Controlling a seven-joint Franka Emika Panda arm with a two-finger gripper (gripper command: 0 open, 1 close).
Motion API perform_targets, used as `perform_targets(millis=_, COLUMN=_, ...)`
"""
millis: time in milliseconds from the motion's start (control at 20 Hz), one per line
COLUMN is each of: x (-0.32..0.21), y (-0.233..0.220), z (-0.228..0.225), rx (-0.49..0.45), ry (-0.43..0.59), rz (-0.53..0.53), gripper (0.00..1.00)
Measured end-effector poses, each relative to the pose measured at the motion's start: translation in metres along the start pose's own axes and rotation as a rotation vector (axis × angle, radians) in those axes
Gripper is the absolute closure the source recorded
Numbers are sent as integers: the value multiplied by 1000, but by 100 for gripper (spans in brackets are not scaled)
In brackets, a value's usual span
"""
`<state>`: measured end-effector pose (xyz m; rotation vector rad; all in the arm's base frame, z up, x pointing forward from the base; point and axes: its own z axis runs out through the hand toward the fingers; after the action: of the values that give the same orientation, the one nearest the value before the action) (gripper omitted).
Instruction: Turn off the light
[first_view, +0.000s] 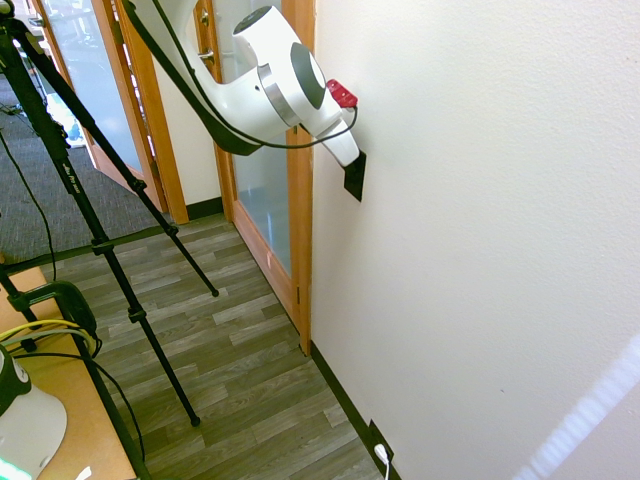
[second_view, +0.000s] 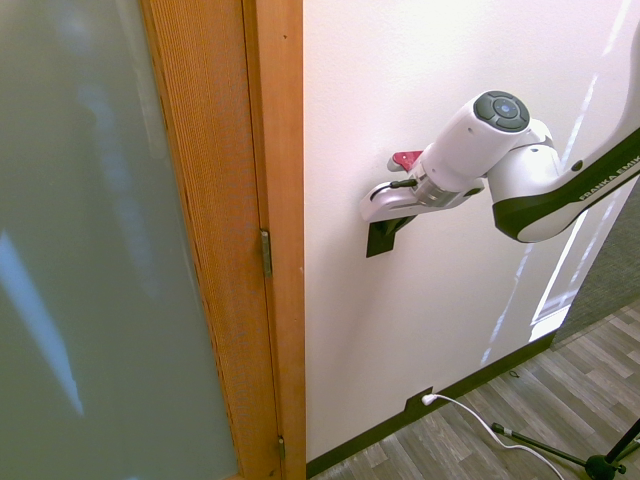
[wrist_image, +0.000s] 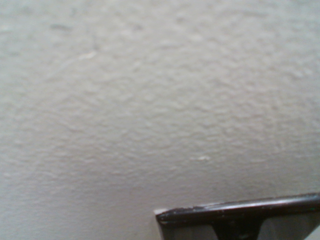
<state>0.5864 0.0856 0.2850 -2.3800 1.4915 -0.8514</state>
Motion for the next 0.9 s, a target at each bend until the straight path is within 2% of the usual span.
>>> perform_targets(millis=200, x=-9, y=6, z=22, rx=-27, ry=-6, rz=-12, gripper=100)
perform_targets(millis=250, x=-9, y=6, z=23, rx=-23, ry=-9, rz=-9, gripper=0)
perform_targets(millis=900, x=-16, y=13, z=22, rx=12, ry=-20, rz=-33, gripper=0)
